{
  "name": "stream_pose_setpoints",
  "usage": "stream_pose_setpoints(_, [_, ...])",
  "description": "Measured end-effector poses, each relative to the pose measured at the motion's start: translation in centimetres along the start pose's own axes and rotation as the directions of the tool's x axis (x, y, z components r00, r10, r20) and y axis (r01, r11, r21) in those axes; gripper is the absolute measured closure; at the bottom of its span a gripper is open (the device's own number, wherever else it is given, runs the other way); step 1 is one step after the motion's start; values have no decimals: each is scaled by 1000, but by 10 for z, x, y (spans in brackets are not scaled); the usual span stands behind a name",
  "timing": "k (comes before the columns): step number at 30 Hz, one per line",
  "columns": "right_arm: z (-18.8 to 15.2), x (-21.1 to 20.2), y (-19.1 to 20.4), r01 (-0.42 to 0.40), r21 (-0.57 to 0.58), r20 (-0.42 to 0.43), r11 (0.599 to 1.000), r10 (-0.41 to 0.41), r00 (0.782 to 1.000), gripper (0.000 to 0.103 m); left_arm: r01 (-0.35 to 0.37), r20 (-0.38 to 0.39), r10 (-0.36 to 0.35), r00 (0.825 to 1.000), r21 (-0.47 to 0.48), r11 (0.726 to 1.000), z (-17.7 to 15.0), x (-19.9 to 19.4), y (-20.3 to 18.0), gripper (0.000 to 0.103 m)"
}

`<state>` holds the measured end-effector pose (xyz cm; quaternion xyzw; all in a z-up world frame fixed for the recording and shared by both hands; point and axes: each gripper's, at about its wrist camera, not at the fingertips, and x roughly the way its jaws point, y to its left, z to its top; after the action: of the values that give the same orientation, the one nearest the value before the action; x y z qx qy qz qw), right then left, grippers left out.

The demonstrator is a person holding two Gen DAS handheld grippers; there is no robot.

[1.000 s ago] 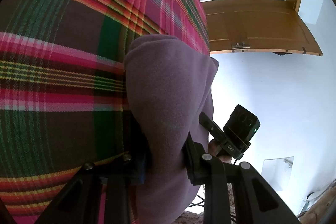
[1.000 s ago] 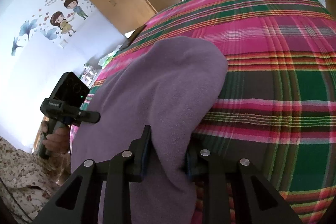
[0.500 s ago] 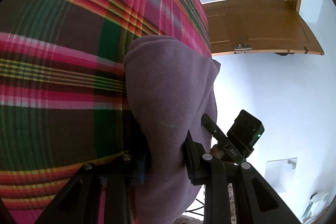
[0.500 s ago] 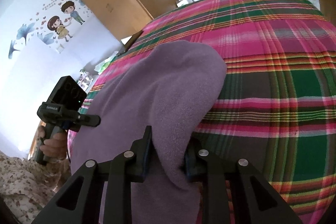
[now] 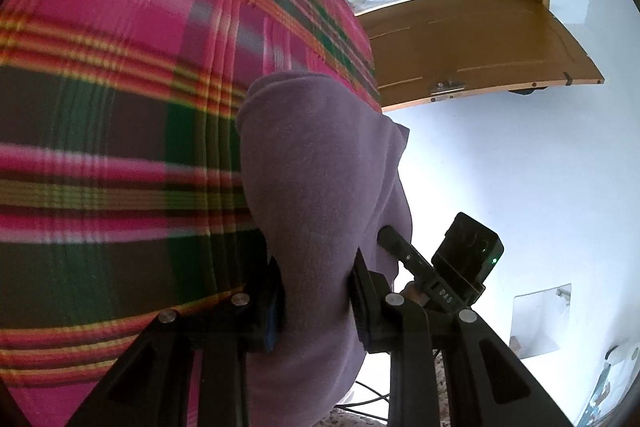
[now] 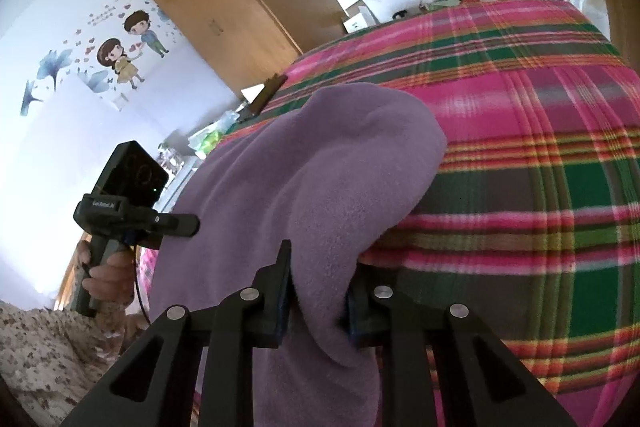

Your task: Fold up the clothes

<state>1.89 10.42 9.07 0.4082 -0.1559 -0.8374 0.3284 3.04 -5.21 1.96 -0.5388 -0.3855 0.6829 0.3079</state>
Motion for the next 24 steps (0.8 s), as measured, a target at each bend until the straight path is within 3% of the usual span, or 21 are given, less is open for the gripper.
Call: stream_pose_setpoints(24, [77, 58, 37, 2, -13, -1, 1000, -2, 1000, 81, -41, 50, 41, 998, -8, 999, 93, -54, 4, 72])
